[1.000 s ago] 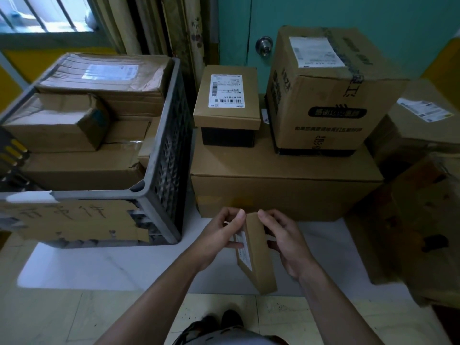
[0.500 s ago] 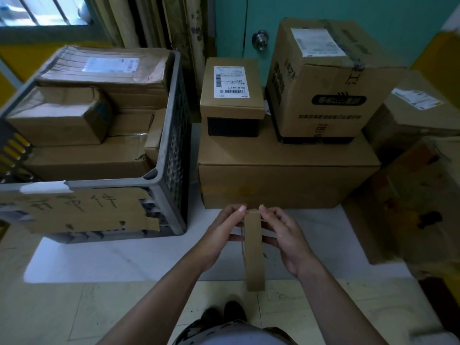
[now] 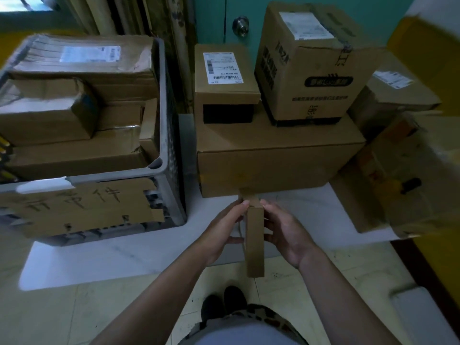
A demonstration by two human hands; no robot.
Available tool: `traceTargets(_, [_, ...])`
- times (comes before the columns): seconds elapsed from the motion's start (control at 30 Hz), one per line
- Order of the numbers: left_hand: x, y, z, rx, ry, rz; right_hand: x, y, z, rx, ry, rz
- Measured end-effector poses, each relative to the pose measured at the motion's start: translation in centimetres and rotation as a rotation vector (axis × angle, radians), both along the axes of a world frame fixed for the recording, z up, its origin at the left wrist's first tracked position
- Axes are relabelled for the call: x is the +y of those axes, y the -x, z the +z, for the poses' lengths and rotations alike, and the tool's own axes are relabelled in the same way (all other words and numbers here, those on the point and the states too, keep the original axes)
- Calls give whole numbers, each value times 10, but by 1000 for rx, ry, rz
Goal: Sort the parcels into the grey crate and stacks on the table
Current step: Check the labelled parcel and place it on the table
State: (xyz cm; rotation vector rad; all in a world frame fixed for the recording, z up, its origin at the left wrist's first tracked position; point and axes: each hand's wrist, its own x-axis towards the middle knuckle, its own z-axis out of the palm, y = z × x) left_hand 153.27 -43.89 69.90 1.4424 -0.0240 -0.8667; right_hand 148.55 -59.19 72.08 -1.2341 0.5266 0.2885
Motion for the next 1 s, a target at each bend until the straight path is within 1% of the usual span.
traceTargets(0.17, [7,8,-4,-3,20,12,16,6,-2,-48,5,-37])
traceTargets(0.43, [24,21,-6,24,41,-2,37,17,-12,-60,27,-86])
traceTargets(0.63, [29,21,-4,111,106,-13,44,20,-11,-67,10,-68])
traceTargets(0.73, [26,20,-3,127,87,-20,44,20,-10,-57,5,-58])
traceTargets(1.0, [23,13,5,147,67,52,37,14,-10,-37,29,42])
